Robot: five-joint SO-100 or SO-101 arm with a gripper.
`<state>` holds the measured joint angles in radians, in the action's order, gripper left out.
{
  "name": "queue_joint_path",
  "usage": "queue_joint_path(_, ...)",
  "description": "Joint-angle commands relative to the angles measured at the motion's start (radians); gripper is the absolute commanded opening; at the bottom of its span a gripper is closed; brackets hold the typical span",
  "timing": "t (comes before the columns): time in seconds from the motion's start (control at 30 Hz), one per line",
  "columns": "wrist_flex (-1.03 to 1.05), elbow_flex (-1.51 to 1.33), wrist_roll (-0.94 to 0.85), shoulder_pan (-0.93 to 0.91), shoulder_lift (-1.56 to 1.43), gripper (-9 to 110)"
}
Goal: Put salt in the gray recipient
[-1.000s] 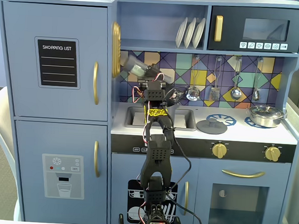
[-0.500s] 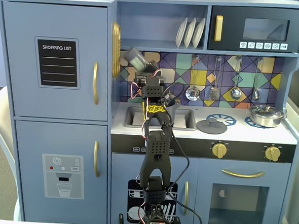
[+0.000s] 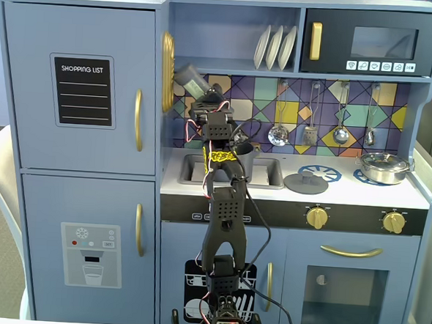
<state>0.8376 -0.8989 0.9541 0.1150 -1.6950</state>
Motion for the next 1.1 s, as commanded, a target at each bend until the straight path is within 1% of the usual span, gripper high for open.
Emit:
queue_joint_path(0.0,0.245,0.097,0.058,-0.057,0.005,0)
queue_joint_path(0.07,0.29,0.081,0.067,-0.057,0.009,0)
queue_joint_path(0.1,0.268,0.074,0.067,-0.052,0.009,0)
queue_joint_path(0.17,0.144,0.046,0.037,-0.026,0.002,0)
queue_joint_path(0.27,-0.133,-0.026,-0.058,0.014,-0.037,0)
queue_joint_path(0.3,-0.176,-0.023,-0.081,0.015,-0.035,0)
queue_joint_path(0.37,-0.152,0.009,-0.078,-0.012,-0.023,0)
queue_joint_path(0.53,0.216,0.035,0.037,-0.095,-0.025,0)
queue_joint_path(0.6,0.275,0.018,0.057,-0.098,-0.025,0)
queue_joint_path(0.63,0.27,0.008,0.055,-0.092,-0.026,0)
queue_joint_path(0.7,0.192,-0.006,0.038,-0.074,-0.026,0)
queue_joint_path(0.83,-0.117,-0.023,-0.029,-0.026,-0.026,0)
queue_joint_path(0.9,-0.238,-0.023,-0.063,-0.021,-0.02,0)
queue_joint_path(0.97,-0.236,-0.008,-0.069,-0.035,-0.018,0)
queue_joint_path(1.07,-0.026,0.005,-0.012,-0.078,-0.025,0)
